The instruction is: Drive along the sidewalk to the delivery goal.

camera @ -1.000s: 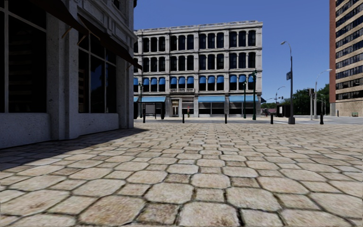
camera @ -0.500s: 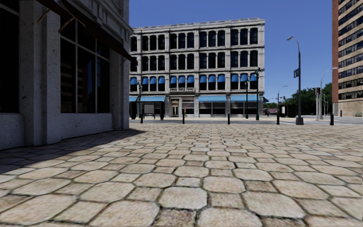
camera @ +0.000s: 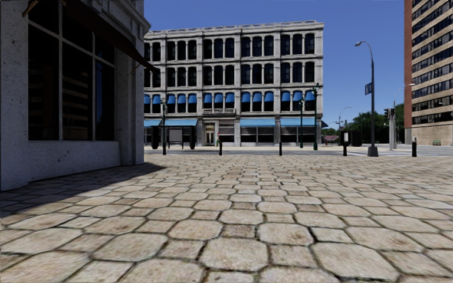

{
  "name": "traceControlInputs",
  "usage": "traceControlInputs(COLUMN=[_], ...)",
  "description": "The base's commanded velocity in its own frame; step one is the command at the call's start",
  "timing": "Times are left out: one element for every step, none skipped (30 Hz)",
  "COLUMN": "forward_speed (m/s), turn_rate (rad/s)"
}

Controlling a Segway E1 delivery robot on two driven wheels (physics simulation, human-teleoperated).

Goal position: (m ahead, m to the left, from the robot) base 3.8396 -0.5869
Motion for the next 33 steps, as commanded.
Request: traceControlInputs(forward_speed=[1.75, 1.75, 1.75, 1.75, 1.75, 1.75, 1.75, 1.75, 1.75, 1.75, 1.75, 1.75, 1.75, 1.75, 1.75, 1.75, 1.75, 1.75, 1.75, 1.75, 1.75, 1.75, 1.75, 1.75, 1.75, 1.75, 1.75, 1.75, 1.75, 1.75, 1.75, 1.75, 1.75], turn_rate=[-0.03, -0.03, -0.03, -0.03, -0.03, -0.03, -0.03, -0.03, -0.03, -0.03, -0.03, -0.03, -0.07, -0.58, -0.99, -0.99, -1.08, -1.03, -0.51, -0.10, -0.05, -0.05, -0.04, -0.04, -0.04, -0.03, -0.03, -0.03, -0.02, -0.02, -0.02, -0.02, -0.02])
